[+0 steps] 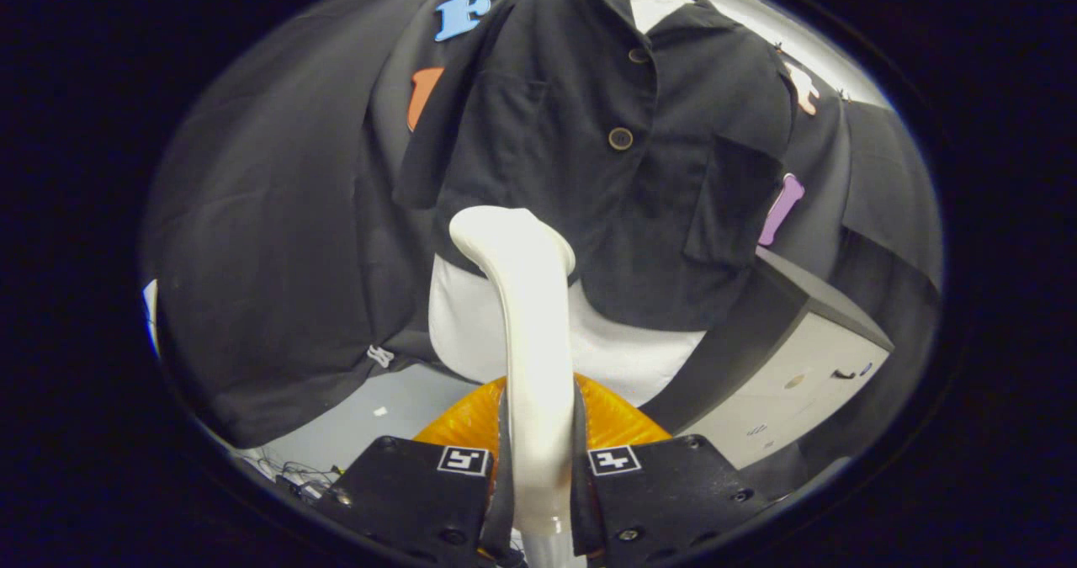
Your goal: Iron the clothes twice with a garment steamer, once on the left side and once on the right side.
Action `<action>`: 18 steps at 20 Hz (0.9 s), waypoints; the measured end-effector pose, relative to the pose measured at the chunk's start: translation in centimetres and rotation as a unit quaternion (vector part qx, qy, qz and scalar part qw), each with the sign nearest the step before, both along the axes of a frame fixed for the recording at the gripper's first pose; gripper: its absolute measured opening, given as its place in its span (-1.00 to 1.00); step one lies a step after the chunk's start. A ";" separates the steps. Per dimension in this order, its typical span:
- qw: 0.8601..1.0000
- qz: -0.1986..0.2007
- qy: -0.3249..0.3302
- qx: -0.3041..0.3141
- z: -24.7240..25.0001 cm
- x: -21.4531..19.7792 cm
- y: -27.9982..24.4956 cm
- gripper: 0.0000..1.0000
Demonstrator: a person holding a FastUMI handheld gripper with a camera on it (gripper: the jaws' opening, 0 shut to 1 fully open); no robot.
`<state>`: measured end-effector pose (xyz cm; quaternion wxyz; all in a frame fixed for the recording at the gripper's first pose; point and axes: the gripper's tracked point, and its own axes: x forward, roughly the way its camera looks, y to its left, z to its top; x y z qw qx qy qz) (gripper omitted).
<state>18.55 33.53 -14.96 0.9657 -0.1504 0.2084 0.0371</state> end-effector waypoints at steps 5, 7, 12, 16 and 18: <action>1.000 0.006 0.021 -0.001 -1.2 -0.9 0.2 -0.40; 1.000 0.005 0.027 0.011 -1.3 -1.8 0.0 -0.40; 0.998 0.004 0.041 0.037 -0.9 -6.0 -2.4 -0.40; 0.997 -0.013 0.057 0.043 -0.9 -10.6 -6.8 -0.40; 0.997 -0.031 0.056 0.046 -0.1 -12.4 -9.4 -0.41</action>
